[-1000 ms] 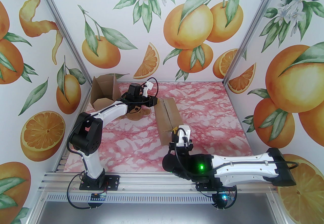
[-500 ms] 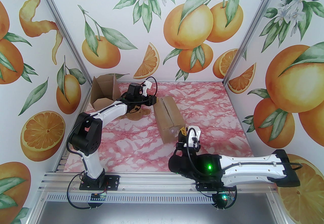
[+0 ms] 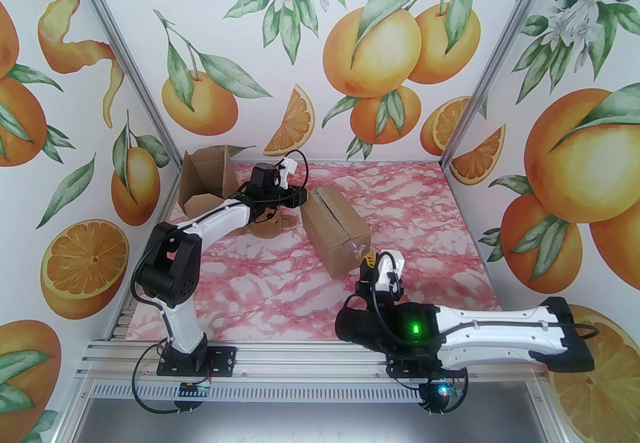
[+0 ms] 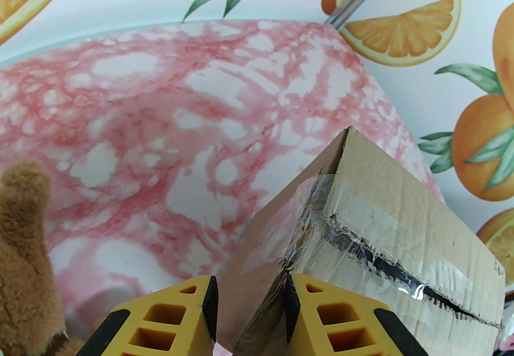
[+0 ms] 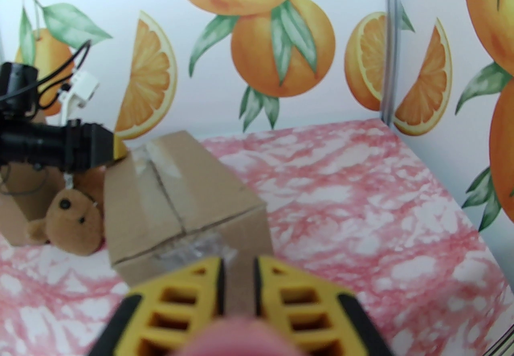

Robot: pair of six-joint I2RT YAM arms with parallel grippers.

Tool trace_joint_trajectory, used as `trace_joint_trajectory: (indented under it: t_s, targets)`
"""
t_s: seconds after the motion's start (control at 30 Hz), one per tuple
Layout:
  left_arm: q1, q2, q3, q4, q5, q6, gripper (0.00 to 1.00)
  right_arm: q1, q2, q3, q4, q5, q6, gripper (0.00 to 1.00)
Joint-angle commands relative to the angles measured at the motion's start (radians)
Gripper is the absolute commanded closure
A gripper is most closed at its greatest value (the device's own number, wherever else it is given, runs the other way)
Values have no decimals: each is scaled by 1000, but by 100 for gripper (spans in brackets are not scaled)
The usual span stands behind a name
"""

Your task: Unpack the express box

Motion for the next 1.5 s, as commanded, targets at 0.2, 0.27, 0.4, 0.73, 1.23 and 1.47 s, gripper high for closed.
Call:
trace_joint_trajectory:
  t_s: [0.2, 0.27, 0.4, 0.73, 1.23, 1.47]
  targets:
    - [11, -140, -78, -50, -24, -3, 44, -352, -78, 25, -38, -256, -8, 100]
    - [12, -152, -67, -56, -13, 6, 41, -385, -65, 29, -76, -302, 6, 100]
    - [11, -153, -11, -80, 29, 51, 37, -408, -9, 52, -210, -366, 89, 100]
    - [18, 97, 310, -285, 375, 236, 35, -477, 119, -38, 60, -488, 39, 100]
    - [40, 15, 126, -361, 494, 355, 36, -729, 327, -17, 621, -749, -357, 100]
    - [49, -121, -48, -350, 467, 329, 37, -816, 427, 19, 791, -856, -471, 100]
